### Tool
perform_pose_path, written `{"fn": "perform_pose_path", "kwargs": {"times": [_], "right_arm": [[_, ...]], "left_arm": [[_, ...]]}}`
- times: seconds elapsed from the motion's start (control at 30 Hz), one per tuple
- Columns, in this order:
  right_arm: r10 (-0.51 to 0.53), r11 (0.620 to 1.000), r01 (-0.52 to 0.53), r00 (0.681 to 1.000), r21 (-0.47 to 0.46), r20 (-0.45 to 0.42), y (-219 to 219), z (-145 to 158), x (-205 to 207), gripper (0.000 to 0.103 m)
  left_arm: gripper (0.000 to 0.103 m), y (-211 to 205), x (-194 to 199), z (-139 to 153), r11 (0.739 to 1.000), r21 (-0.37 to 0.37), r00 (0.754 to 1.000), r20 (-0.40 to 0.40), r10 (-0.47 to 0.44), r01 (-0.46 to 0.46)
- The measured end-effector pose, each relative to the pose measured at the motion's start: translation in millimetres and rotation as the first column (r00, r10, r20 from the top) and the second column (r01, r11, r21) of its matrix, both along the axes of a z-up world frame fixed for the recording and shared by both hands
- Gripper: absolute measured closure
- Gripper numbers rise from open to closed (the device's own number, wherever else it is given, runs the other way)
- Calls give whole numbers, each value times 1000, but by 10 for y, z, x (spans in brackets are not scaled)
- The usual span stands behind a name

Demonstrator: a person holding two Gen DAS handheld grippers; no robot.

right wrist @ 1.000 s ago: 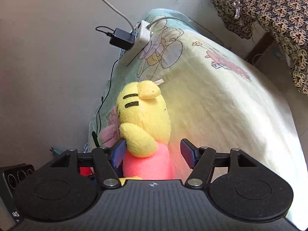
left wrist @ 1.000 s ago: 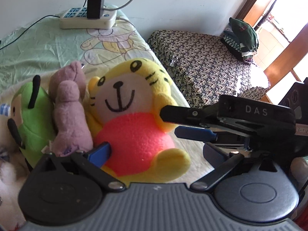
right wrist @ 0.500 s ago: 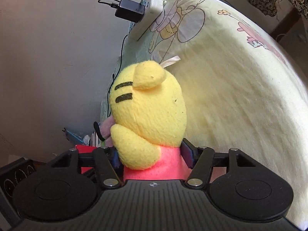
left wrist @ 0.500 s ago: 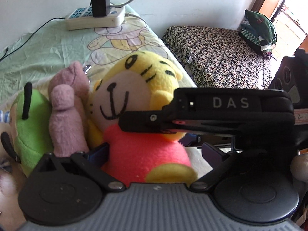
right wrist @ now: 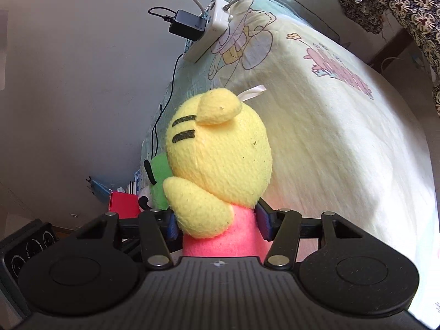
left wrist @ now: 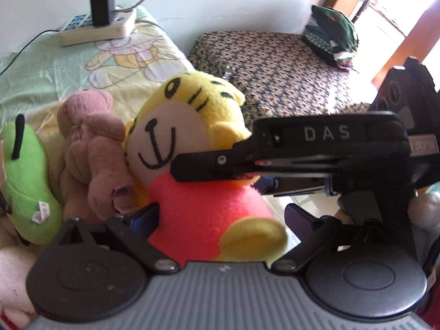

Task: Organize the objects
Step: 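Close the right gripper on the tiger plush and lift it, then carry the tiger plush over the red box with the right gripper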

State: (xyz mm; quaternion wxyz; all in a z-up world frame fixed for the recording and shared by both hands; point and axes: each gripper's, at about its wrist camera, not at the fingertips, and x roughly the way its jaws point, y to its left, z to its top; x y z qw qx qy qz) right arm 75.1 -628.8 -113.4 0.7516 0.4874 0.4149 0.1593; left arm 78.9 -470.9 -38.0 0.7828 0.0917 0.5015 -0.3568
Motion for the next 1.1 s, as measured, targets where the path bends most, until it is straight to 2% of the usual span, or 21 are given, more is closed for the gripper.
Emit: {"fn": "perform_pose_path", "kwargs": {"times": [0.37,0.63,0.9,1.1], "right_arm": [[0,999,-1,999,-48,-36,144,147,-428,47],[49,997,-51,998,-55,-38,401,303,-605,47],[161,986,-160,987,-37,9,811,531,-535,47],[278,960,-276,957,-42,82,1265,756,-309,47]], "left_arm": [[9,143,-473,85,995,-39,995,-32,-96,95],[9,495,-674,222,991,-100,995,-36,-91,87],[9,990,-821,514,990,-139,999,40,-7,12],[9,1387,-875,746,983,-160,989,102,107,-90]]}}
